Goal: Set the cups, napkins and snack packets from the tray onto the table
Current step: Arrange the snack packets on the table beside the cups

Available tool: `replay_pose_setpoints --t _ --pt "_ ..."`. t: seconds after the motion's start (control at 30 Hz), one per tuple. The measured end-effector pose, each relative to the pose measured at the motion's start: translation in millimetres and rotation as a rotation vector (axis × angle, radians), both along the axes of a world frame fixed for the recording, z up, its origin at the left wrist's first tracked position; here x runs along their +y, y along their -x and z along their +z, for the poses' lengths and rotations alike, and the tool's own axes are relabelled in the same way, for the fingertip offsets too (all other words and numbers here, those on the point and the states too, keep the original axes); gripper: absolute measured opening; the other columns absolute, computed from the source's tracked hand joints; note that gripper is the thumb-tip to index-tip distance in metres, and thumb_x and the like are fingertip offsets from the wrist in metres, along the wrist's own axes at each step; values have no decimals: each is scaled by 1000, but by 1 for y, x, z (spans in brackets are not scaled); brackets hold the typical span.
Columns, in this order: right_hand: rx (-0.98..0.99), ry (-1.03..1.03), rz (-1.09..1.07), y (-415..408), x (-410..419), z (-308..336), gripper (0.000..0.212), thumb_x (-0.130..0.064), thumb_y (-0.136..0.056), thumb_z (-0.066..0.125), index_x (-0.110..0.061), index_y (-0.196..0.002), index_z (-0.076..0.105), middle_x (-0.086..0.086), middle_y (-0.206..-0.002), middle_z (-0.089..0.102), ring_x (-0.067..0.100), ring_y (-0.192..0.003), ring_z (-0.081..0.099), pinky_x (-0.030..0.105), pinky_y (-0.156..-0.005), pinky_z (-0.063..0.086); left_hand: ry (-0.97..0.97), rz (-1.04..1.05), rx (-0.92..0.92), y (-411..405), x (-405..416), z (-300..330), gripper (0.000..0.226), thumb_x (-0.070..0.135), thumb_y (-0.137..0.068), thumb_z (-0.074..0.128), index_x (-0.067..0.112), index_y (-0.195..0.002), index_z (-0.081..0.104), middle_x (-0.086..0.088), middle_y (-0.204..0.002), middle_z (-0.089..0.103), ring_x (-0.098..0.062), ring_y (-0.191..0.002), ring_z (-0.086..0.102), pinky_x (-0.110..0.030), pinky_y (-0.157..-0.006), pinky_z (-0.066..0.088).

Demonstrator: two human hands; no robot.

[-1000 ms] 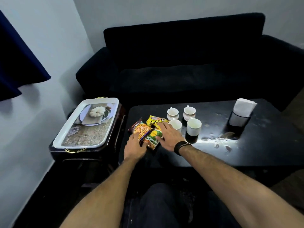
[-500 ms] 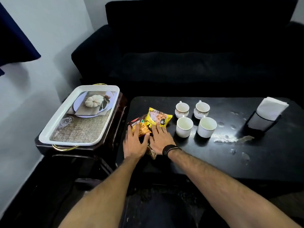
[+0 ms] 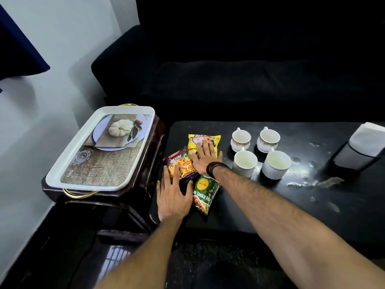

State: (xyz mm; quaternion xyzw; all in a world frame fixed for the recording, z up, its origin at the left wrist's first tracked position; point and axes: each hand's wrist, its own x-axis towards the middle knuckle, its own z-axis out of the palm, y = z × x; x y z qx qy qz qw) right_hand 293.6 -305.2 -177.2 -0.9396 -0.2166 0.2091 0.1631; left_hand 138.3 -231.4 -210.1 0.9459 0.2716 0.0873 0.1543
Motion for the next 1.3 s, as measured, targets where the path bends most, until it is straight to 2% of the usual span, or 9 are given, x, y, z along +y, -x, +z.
replay_pose_setpoints --t 0.13,0.27,0.43,0.63,0.7,0.8,0.93,1.1,1.3 --pt "-109 76 35 -33 5 1 61 -43 -101 18 -28 -156 -2 -4 -163 -19 16 -150 -17 59 -116 -14 -21 -9 4 -2 0 -1 76 70 -91 20 40 -157 -4 -9 -167 4 -26 -149 26 -41 -124 13" --pt "-297 -81 -4 -29 11 -6 61 -37 -98 23 -26 -156 7 2 -165 -6 22 -152 -6 57 -119 -7 -20 -10 4 -3 0 -2 76 71 -90 17 41 -156 -8 -7 -167 2 -24 -150 25 -41 -123 10" --pt "-163 -7 13 -30 21 -27 65 -44 -100 24 -31 -155 -9 -1 -162 -24 19 -149 -23 52 -119 -14 -35 -13 -7 -2 -1 -4 77 71 -90 19 39 -157 -3 -8 -167 4 -25 -149 28 -42 -125 13" --pt "-69 4 60 -46 26 -10 65 -45 -102 24 -30 -155 -10 0 -161 -27 20 -148 -26 52 -119 -14 -50 -24 0 -4 1 -5 77 72 -91 16 39 -157 -5 -8 -167 1 -24 -149 27 -44 -125 12" --pt "-49 -101 33 -39 23 7 60 -43 -104 23 -27 -157 1 2 -164 -17 22 -151 -17 53 -120 -8 -46 -25 2 -4 2 -5 74 70 -92 17 41 -156 -8 -8 -167 2 -26 -148 28 -43 -124 12" --pt "-206 -372 -85 1 7 26 57 -47 -102 26 -17 -150 33 7 -163 16 25 -151 12 51 -121 13 -41 -24 -12 -4 3 -7 70 66 -96 20 43 -156 -6 -10 -167 4 -28 -146 32 -43 -124 14" --pt "-494 -387 -40 78 -29 17 52 -45 -96 35 -15 -137 46 8 -150 41 25 -137 37 46 -115 30 -25 -34 -19 -3 4 -7 65 61 -98 17 40 -157 1 -11 -166 7 -27 -147 29 -44 -123 17" --pt "-459 -286 82 111 -66 -21 56 -45 -95 40 -12 -141 42 8 -150 38 24 -142 32 46 -123 7 -16 4 -42 -3 2 -8 59 49 -101 23 40 -157 7 -10 -166 10 -28 -145 33 -43 -123 22" --pt "-505 -290 222 68 -72 -25 48 -34 -102 38 -12 -145 38 9 -153 33 23 -148 22 44 -124 3 -15 11 -42 -4 5 -9 61 32 -102 36 40 -156 11 -9 -166 11 -26 -143 35 -44 -122 24"
